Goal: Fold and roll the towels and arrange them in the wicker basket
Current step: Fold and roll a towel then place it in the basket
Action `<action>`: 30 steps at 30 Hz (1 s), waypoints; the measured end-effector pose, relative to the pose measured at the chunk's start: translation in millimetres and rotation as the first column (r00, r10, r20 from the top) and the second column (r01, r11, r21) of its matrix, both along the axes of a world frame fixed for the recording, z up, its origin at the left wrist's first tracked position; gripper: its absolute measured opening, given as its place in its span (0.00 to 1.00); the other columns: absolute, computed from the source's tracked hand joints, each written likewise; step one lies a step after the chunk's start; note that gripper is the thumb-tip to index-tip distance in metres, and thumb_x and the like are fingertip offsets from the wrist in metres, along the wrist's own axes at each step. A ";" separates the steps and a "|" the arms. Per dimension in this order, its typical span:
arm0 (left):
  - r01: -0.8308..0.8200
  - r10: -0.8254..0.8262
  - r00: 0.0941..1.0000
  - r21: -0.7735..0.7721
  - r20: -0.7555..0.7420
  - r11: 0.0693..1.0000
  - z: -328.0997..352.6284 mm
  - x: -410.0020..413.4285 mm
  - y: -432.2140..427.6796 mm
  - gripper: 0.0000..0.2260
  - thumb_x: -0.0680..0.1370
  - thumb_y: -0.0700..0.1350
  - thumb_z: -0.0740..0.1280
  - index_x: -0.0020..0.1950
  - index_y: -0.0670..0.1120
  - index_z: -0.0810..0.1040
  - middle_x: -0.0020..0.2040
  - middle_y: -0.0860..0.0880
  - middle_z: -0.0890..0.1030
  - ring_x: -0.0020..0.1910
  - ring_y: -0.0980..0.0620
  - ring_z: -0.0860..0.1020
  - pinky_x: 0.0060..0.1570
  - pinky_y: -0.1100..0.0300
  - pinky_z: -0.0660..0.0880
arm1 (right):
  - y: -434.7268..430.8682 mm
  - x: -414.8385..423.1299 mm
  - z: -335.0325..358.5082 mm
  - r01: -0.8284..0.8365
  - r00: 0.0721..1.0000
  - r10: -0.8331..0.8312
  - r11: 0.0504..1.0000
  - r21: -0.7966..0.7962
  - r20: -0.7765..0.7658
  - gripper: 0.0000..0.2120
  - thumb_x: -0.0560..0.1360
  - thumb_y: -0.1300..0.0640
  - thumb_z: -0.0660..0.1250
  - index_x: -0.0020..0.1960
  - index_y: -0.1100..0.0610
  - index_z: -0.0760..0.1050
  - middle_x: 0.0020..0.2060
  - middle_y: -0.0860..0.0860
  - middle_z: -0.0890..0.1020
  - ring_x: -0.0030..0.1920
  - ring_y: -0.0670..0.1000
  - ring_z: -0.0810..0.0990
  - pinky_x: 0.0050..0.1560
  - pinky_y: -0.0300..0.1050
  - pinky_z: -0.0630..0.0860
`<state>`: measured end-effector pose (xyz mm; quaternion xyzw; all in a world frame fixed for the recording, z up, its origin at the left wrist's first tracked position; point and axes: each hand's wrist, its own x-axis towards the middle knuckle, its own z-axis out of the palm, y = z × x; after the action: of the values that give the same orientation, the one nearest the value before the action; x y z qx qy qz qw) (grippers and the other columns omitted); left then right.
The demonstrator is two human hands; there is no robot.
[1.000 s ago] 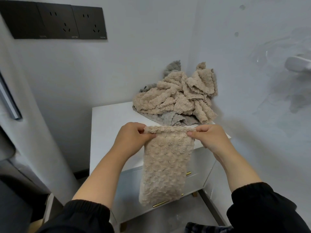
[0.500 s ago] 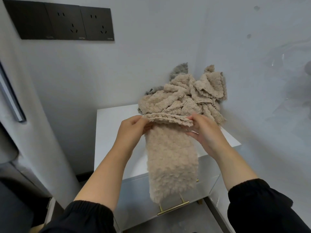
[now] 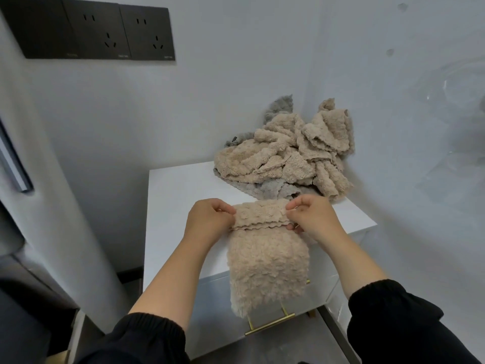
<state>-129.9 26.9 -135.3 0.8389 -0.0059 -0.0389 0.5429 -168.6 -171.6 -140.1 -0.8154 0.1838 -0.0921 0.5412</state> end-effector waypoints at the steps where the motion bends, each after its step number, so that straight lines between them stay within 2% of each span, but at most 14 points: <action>1: 0.021 -0.022 1.000 0.111 0.011 0.994 -0.9 -0.3 -0.3 0.08 0.71 0.35 0.69 0.43 0.47 0.80 0.35 0.51 0.76 0.37 0.51 0.74 0.32 0.64 0.68 | -0.7 0.1 -3.1 -0.007 1.000 0.005 0.994 -0.111 -0.013 0.08 0.73 0.67 0.68 0.39 0.56 0.76 0.29 0.53 0.78 0.27 0.49 0.77 0.31 0.41 0.72; 2: 0.043 -0.047 0.999 0.206 0.014 0.978 -2.7 0.0 -0.1 0.10 0.70 0.36 0.69 0.48 0.49 0.79 0.38 0.51 0.76 0.39 0.51 0.75 0.33 0.63 0.68 | -1.1 0.5 -5.7 -0.021 0.999 0.015 0.977 -0.213 -0.029 0.08 0.72 0.66 0.69 0.39 0.54 0.75 0.28 0.52 0.78 0.28 0.50 0.77 0.32 0.40 0.72; 4: 0.082 -0.086 0.996 0.323 -0.002 0.943 -8.8 2.9 0.3 0.20 0.70 0.40 0.70 0.61 0.51 0.75 0.50 0.49 0.78 0.51 0.48 0.76 0.45 0.59 0.73 | -1.8 0.7 -7.8 -0.053 0.997 0.034 0.946 -0.321 -0.063 0.07 0.72 0.64 0.69 0.42 0.53 0.75 0.29 0.50 0.77 0.29 0.51 0.77 0.33 0.41 0.71; 6: 0.117 -0.114 0.993 0.404 -0.030 0.907 -12.6 5.7 0.5 0.28 0.70 0.45 0.71 0.69 0.52 0.69 0.59 0.48 0.77 0.60 0.46 0.73 0.59 0.52 0.72 | -3.1 1.4 -6.7 -0.092 0.993 0.061 0.939 -0.331 -0.103 0.11 0.72 0.63 0.70 0.51 0.55 0.73 0.32 0.50 0.77 0.31 0.49 0.76 0.33 0.41 0.70; 8: 0.149 -0.148 0.988 0.503 -0.042 0.851 -13.2 7.9 -0.3 0.29 0.72 0.48 0.71 0.72 0.52 0.67 0.63 0.47 0.74 0.64 0.44 0.69 0.63 0.50 0.69 | -5.8 2.8 -4.0 -0.141 0.984 0.097 0.935 -0.326 -0.146 0.18 0.72 0.63 0.71 0.59 0.56 0.72 0.39 0.50 0.76 0.37 0.50 0.75 0.33 0.41 0.68; 11: 0.180 -0.194 0.981 0.528 -0.030 0.830 -12.3 10.8 0.0 0.27 0.72 0.47 0.71 0.70 0.51 0.69 0.64 0.48 0.73 0.65 0.45 0.69 0.63 0.50 0.68 | -9.0 4.7 0.7 -0.165 0.978 0.130 0.960 -0.225 -0.161 0.25 0.71 0.65 0.72 0.65 0.57 0.71 0.49 0.51 0.74 0.43 0.52 0.76 0.34 0.39 0.70; 14: 0.209 -0.232 0.973 0.427 0.004 0.880 -13.8 12.5 2.7 0.29 0.71 0.42 0.72 0.71 0.48 0.69 0.65 0.49 0.74 0.64 0.47 0.72 0.64 0.53 0.69 | -10.1 6.4 5.7 -0.182 0.969 0.169 0.982 -0.056 -0.181 0.28 0.70 0.68 0.72 0.67 0.58 0.70 0.46 0.49 0.75 0.42 0.50 0.77 0.32 0.36 0.71; 16: 0.211 -0.234 0.972 0.362 0.022 0.908 -11.9 13.5 3.5 0.24 0.70 0.40 0.73 0.65 0.46 0.75 0.59 0.48 0.78 0.58 0.49 0.75 0.55 0.59 0.71 | -9.9 8.3 8.5 -0.161 0.967 0.178 0.981 0.108 -0.180 0.26 0.71 0.68 0.72 0.66 0.57 0.70 0.43 0.52 0.76 0.34 0.49 0.74 0.25 0.37 0.67; 18: 0.211 -0.234 0.971 0.312 0.040 0.926 -9.4 13.9 4.0 0.14 0.69 0.37 0.73 0.53 0.44 0.81 0.49 0.46 0.81 0.48 0.49 0.77 0.42 0.60 0.71 | -11.2 10.5 9.4 -0.129 0.972 0.170 0.963 0.235 -0.162 0.23 0.71 0.66 0.73 0.62 0.56 0.71 0.36 0.52 0.75 0.29 0.48 0.69 0.25 0.40 0.62; 19: 0.203 -0.228 0.972 0.298 0.050 0.933 -8.2 13.6 4.2 0.11 0.68 0.37 0.73 0.49 0.43 0.81 0.46 0.45 0.81 0.44 0.49 0.76 0.40 0.60 0.69 | -11.4 10.7 9.9 -0.120 0.975 0.163 0.960 0.254 -0.154 0.19 0.71 0.66 0.73 0.58 0.56 0.72 0.32 0.51 0.74 0.27 0.47 0.68 0.25 0.40 0.61; 22: 0.130 -0.164 0.979 0.243 0.124 0.961 -6.4 14.9 1.6 0.09 0.67 0.37 0.74 0.46 0.43 0.80 0.45 0.46 0.81 0.43 0.50 0.75 0.40 0.60 0.70 | -10.8 9.5 13.8 -0.101 0.991 0.113 0.981 0.164 -0.065 0.11 0.70 0.68 0.72 0.43 0.55 0.75 0.24 0.46 0.74 0.20 0.41 0.69 0.22 0.33 0.63; 24: 0.055 -0.105 0.968 0.215 0.227 0.975 -3.2 13.6 -2.3 0.08 0.69 0.38 0.73 0.44 0.46 0.79 0.44 0.51 0.79 0.42 0.52 0.74 0.37 0.63 0.68 | -9.2 10.1 16.2 -0.078 0.996 0.073 0.993 0.092 0.051 0.08 0.70 0.70 0.72 0.42 0.58 0.77 0.27 0.49 0.75 0.18 0.39 0.69 0.20 0.31 0.63; 27: -0.029 -0.035 0.935 0.176 0.353 0.984 -0.4 11.5 -6.3 0.07 0.70 0.40 0.71 0.41 0.52 0.77 0.45 0.55 0.78 0.40 0.53 0.75 0.40 0.59 0.70 | -6.2 12.6 17.3 -0.030 0.985 0.032 0.999 -0.015 0.167 0.09 0.70 0.69 0.72 0.40 0.57 0.77 0.32 0.55 0.78 0.24 0.44 0.75 0.25 0.36 0.71; 30: -0.033 -0.038 0.929 0.183 0.369 0.983 -2.6 10.2 -7.1 0.09 0.71 0.38 0.69 0.43 0.53 0.76 0.48 0.55 0.78 0.39 0.56 0.77 0.46 0.57 0.73 | -5.6 13.2 12.7 0.024 0.975 0.002 0.993 -0.115 0.223 0.15 0.71 0.69 0.70 0.38 0.49 0.75 0.37 0.51 0.81 0.34 0.52 0.79 0.36 0.46 0.76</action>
<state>-119.7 19.8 -137.9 0.8780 -0.1057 0.1192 0.4514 -155.4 -177.2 -127.4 -0.8293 0.1209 -0.1964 0.5090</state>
